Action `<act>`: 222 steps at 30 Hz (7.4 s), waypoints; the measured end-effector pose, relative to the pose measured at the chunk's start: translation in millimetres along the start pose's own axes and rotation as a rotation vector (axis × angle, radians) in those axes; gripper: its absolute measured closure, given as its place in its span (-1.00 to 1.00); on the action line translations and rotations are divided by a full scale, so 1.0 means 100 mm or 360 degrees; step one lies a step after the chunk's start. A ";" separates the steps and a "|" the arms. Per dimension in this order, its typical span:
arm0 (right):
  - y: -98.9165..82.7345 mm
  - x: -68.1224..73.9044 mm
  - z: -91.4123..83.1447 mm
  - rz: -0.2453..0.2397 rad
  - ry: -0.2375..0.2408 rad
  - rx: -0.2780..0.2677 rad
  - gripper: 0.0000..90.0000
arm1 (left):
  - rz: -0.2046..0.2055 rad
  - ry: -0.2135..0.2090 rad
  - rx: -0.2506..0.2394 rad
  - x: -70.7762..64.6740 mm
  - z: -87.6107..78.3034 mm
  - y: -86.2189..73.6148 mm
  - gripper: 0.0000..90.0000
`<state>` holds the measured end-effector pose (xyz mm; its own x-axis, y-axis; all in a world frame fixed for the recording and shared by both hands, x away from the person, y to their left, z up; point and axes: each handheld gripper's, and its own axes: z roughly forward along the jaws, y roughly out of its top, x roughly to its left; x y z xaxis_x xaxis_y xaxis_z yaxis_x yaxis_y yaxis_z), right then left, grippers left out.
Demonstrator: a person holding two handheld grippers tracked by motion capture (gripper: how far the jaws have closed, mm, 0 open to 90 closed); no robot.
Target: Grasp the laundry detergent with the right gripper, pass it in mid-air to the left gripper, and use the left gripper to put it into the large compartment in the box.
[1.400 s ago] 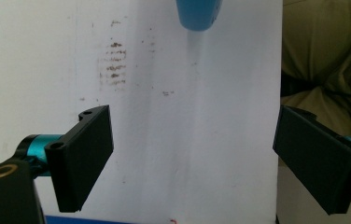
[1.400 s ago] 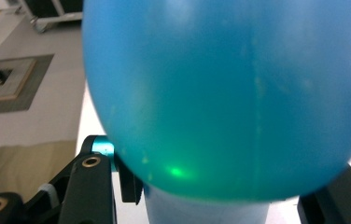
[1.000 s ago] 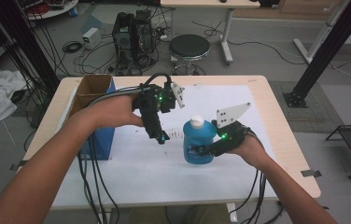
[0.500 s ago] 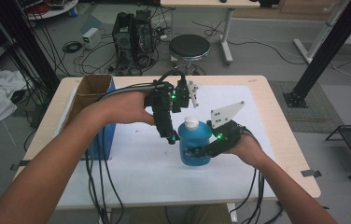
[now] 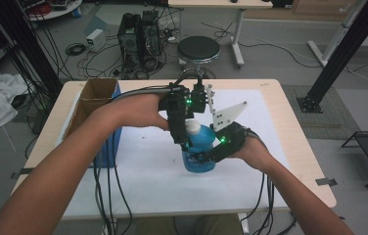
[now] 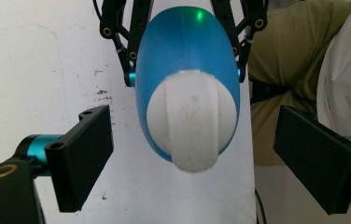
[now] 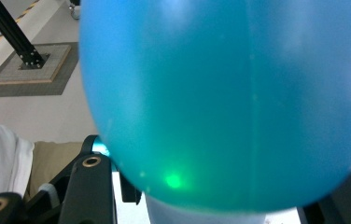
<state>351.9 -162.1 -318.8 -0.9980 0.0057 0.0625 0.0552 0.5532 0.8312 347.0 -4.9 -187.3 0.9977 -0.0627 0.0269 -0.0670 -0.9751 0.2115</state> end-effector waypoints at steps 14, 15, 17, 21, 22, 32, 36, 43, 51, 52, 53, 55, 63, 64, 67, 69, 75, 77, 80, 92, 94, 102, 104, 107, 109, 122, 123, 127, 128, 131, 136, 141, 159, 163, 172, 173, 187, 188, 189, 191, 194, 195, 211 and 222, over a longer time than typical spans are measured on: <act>0.10 -0.04 0.03 -0.0077 -0.0014 -0.0001 -0.03 | 0.0016 -0.0018 0.0040 0.03 0.08 0.09 -0.73; 0.11 -0.04 0.03 -0.0066 -0.0010 0.0002 -0.03 | 0.0022 -0.0013 0.0034 0.03 0.08 0.09 -0.73; 0.13 -0.04 0.02 -0.0066 -0.0014 -0.0006 -0.03 | 0.0016 -0.0025 0.0041 0.03 0.08 0.10 -0.73; 0.13 -0.04 0.01 -0.0071 -0.0012 -0.0007 -0.03 | 0.0011 -0.0012 0.0038 0.04 0.09 0.10 -0.73; 0.13 -0.04 0.01 -0.0066 -0.0014 -0.0009 -0.03 | 0.0009 -0.0015 0.0036 0.04 0.09 0.10 -0.73; 0.14 -0.03 -0.02 -0.0035 -0.0003 -0.0016 -0.03 | 0.0011 -0.0010 0.0043 0.05 0.13 0.12 -0.73; 0.14 -0.03 -0.03 -0.0032 0.0002 -0.0008 -0.03 | 0.0016 -0.0014 0.0042 0.05 0.15 0.12 -0.73; 0.14 -0.03 -0.03 -0.0031 -0.0002 0.0001 -0.03 | 0.0023 0.0004 0.0010 0.04 0.16 0.13 -0.72; 0.14 -0.03 -0.03 -0.0034 -0.0008 -0.0008 -0.03 | 0.0042 -0.0015 0.0027 0.04 0.18 0.12 -0.66; 0.14 -0.03 -0.03 -0.0037 -0.0006 -0.0011 -0.03 | 0.0041 -0.0022 0.0034 0.03 0.18 0.12 -0.65; 0.14 -0.03 -0.03 -0.0047 -0.0021 -0.0005 -0.03 | 0.0046 -0.0029 0.0037 0.03 0.18 0.13 -0.60; 0.14 -0.03 -0.03 -0.0045 -0.0015 -0.0008 -0.03 | 0.0038 -0.0023 0.0025 0.02 0.19 0.13 -0.58; 0.13 -0.03 -0.03 -0.0046 -0.0023 -0.0015 -0.03 | 0.0056 -0.0010 0.0017 0.02 0.18 0.12 -0.48; 0.13 -0.03 -0.03 -0.0045 -0.0022 -0.0016 -0.03 | 0.0049 -0.0014 0.0026 0.02 0.19 0.13 -0.48; 0.13 -0.03 -0.04 -0.0040 -0.0026 -0.0021 -0.03 | 0.0047 -0.0001 0.0034 0.02 0.18 0.13 -0.48; 0.13 -0.03 -0.04 -0.0040 -0.0029 -0.0019 -0.03 | 0.0055 0.0008 0.0032 0.02 0.18 0.13 -0.48; 0.13 -0.04 -0.03 -0.0056 -0.0048 -0.0022 -0.03 | 0.0063 0.0018 0.0030 0.02 0.18 0.13 -0.45; 0.13 -0.04 -0.03 -0.0062 -0.0050 -0.0023 -0.03 | 0.0065 0.0020 0.0026 0.02 0.19 0.13 -0.39; 0.13 -0.04 -0.03 -0.0052 -0.0043 -0.0020 -0.03 | 0.0070 0.0023 0.0035 0.02 0.19 0.13 -0.39; 0.14 -0.03 -0.05 -0.0054 -0.0026 -0.0002 -0.03 | 0.0085 0.0031 0.0039 0.01 0.20 0.14 -0.31; 0.13 -0.03 -0.04 -0.0049 -0.0029 -0.0014 -0.03 | 0.0092 0.0031 0.0033 0.01 0.20 0.13 -0.26; 0.14 -0.03 -0.04 -0.0064 -0.0035 -0.0017 -0.03 | 0.0102 0.0051 0.0036 0.00 0.20 0.15 -0.19; 0.13 -0.03 -0.04 -0.0058 -0.0031 -0.0020 -0.03 | 0.0102 0.0051 0.0030 0.00 0.20 0.15 -0.19; 0.13 -0.02 -0.05 -0.0058 -0.0033 -0.0015 -0.03 | 0.0106 0.0047 0.0030 0.00 0.20 0.15 -0.19; 0.13 -0.02 -0.04 -0.0063 -0.0050 -0.0017 -0.03 | 0.0108 0.0054 0.0033 -0.01 0.21 0.15 -0.19; 0.13 0.01 -0.04 -0.0039 -0.0017 -0.0017 -0.03 | 0.0143 0.0099 0.0056 -0.04 0.21 0.17 -0.18; 0.14 0.01 -0.05 -0.0038 -0.0011 -0.0013 -0.03 | 0.0142 0.0095 0.0057 -0.04 0.21 0.17 -0.18; 0.14 0.01 -0.05 -0.0036 -0.0019 -0.0013 -0.03 | 0.0151 0.0120 0.0061 -0.05 0.21 0.18 -0.17; 0.14 0.02 -0.05 -0.0031 -0.0030 -0.0014 -0.03 | 0.0161 0.0129 0.0061 -0.05 0.21 0.18 -0.17; 0.14 0.03 -0.06 -0.0031 -0.0029 -0.0020 -0.04 | 0.0143 0.0106 0.0065 -0.06 0.19 0.19 -0.17; 0.13 0.02 -0.10 -0.0044 -0.0080 0.0027 -0.51 | 0.0139 0.0109 0.0081 -0.07 0.15 0.20 -0.16; 0.05 0.05 -0.30 0.0037 -0.0061 0.0029 -0.52 | 0.0132 0.0127 0.0100 -0.04 0.10 0.12 -0.17; -0.20 0.04 -0.84 0.0348 -0.0317 0.0395 -0.99 | -0.0080 0.0186 0.0103 0.11 -0.11 -0.26 -0.17; -0.21 0.03 -0.91 0.0344 -0.0334 0.0532 -0.98 | -0.0122 0.0187 0.0102 0.14 -0.18 -0.34 -0.17; -0.32 -0.02 -1.16 0.0359 -0.0349 0.0735 -0.98 | -0.0257 0.0223 0.0094 0.24 -0.42 -0.54 -0.17; -0.34 -0.02 -1.18 0.0361 -0.0369 0.0748 -0.98 | -0.0284 0.0225 0.0099 0.26 -0.45 -0.56 -0.17; -0.40 -0.02 -1.42 0.0388 -0.0439 0.0738 -0.98 | -0.0567 0.0335 0.0041 0.29 -1.02 -1.07 -0.17; -0.40 -0.03 -1.43 0.0373 -0.0439 0.0741 -0.98 | -0.0574 0.0334 0.0044 0.29 -1.06 -1.11 -0.17; -0.40 -0.02 -1.43 0.0384 -0.0443 0.0743 -0.98 | -0.0587 0.0339 0.0054 0.29 -1.09 -1.15 -0.17; -0.40 -0.03 -1.43 0.0390 -0.0445 0.0740 -0.98 | -0.0622 0.0343 0.0064 0.28 -1.14 -1.22 -0.17; -0.38 -0.04 -1.42 0.0387 -0.0446 0.0747 -0.98 | -0.0673 0.0351 0.0073 0.27 -1.20 -1.34 -0.17; -0.38 -0.04 -1.42 0.0372 -0.0444 0.0748 -0.98 | -0.0690 0.0357 0.0072 0.27 -1.23 -1.39 -0.17; -0.34 -0.05 -1.39 0.0358 -0.0453 0.0744 -0.98 | -0.0900 0.0457 0.0052 0.21 -1.53 -1.98 -0.17; -0.33 -0.04 -1.40 0.0345 -0.0464 0.0746 -0.98 | -0.0973 0.0471 0.0083 0.23 -1.44 -2.27 -0.17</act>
<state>358.4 -296.7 -268.8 -0.9361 0.3517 -0.0061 0.3059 0.8225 0.4795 383.3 245.6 -93.8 0.8098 0.5567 0.1853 0.5161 -0.8261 0.2263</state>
